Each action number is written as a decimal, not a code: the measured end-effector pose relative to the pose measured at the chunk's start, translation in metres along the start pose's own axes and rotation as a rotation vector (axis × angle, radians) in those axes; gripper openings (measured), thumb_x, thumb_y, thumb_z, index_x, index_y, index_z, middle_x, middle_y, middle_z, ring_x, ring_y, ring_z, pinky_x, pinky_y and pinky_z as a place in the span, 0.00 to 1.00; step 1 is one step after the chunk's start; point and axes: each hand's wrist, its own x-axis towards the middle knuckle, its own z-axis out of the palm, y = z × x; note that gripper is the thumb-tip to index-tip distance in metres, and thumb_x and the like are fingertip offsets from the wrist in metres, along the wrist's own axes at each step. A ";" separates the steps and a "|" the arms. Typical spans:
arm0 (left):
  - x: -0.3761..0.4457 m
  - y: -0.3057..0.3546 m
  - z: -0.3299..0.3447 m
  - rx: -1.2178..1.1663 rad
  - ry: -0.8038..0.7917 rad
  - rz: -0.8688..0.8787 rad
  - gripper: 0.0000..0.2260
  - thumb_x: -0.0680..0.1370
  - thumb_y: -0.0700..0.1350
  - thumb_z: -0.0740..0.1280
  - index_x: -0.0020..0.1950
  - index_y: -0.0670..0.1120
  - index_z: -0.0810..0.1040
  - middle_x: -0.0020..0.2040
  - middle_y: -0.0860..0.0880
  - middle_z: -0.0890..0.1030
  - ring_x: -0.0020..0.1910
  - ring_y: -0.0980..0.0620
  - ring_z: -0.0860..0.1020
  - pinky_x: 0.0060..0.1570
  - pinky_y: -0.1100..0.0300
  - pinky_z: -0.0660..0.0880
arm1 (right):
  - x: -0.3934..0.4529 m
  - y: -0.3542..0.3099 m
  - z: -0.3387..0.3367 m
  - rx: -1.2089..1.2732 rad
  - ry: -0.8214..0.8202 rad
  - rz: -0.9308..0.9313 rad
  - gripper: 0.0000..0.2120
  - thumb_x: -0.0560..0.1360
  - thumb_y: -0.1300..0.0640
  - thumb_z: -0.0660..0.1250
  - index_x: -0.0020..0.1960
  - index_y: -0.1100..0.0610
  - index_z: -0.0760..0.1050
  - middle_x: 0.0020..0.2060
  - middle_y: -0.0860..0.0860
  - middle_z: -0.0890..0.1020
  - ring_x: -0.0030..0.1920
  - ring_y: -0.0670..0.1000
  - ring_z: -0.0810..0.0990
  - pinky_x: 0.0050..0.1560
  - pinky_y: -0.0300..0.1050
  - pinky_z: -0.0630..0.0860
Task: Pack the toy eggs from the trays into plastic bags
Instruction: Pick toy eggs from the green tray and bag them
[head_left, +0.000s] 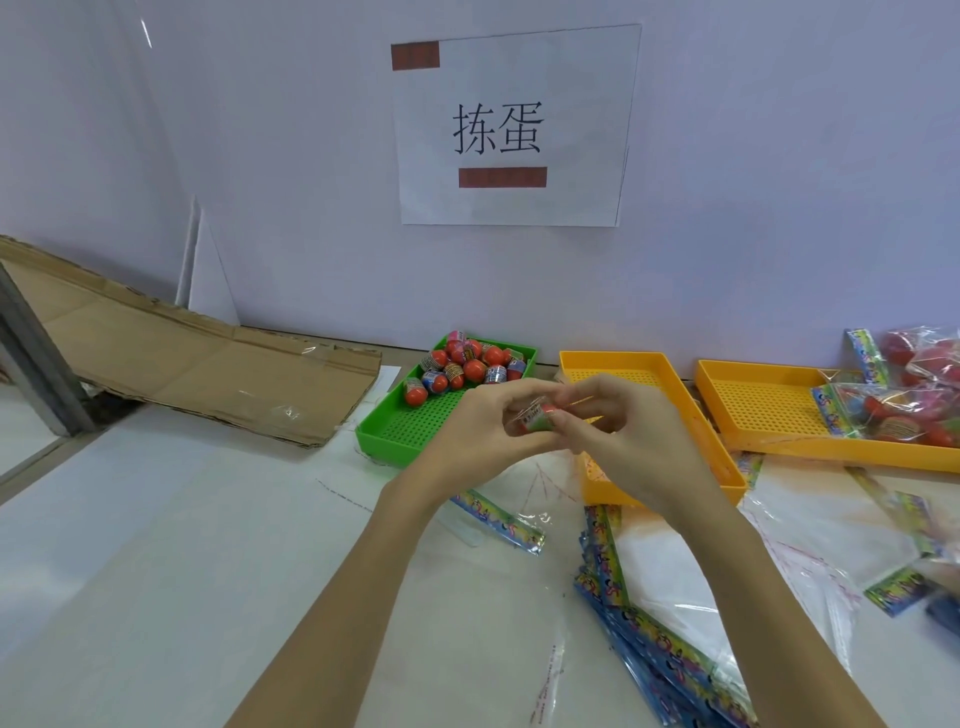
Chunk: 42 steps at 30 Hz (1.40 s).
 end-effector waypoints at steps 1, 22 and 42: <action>-0.001 -0.001 0.000 -0.013 0.004 -0.002 0.20 0.77 0.44 0.77 0.69 0.47 0.81 0.58 0.54 0.86 0.54 0.52 0.85 0.54 0.53 0.82 | -0.001 -0.002 -0.001 -0.006 -0.034 0.014 0.04 0.79 0.49 0.71 0.52 0.46 0.84 0.38 0.39 0.86 0.41 0.40 0.84 0.40 0.33 0.78; 0.000 0.007 0.005 -0.075 0.032 -0.211 0.17 0.81 0.58 0.69 0.62 0.47 0.82 0.49 0.49 0.87 0.44 0.51 0.87 0.50 0.52 0.84 | -0.003 -0.011 -0.003 0.185 -0.043 0.011 0.10 0.83 0.53 0.67 0.47 0.51 0.86 0.39 0.43 0.87 0.44 0.38 0.83 0.42 0.25 0.74; -0.001 0.000 0.012 -0.432 0.070 -0.376 0.13 0.82 0.30 0.65 0.62 0.45 0.78 0.50 0.47 0.83 0.42 0.57 0.81 0.44 0.62 0.77 | 0.027 -0.073 0.042 -0.454 0.149 -0.110 0.09 0.81 0.58 0.66 0.59 0.53 0.82 0.55 0.52 0.83 0.58 0.55 0.79 0.62 0.54 0.74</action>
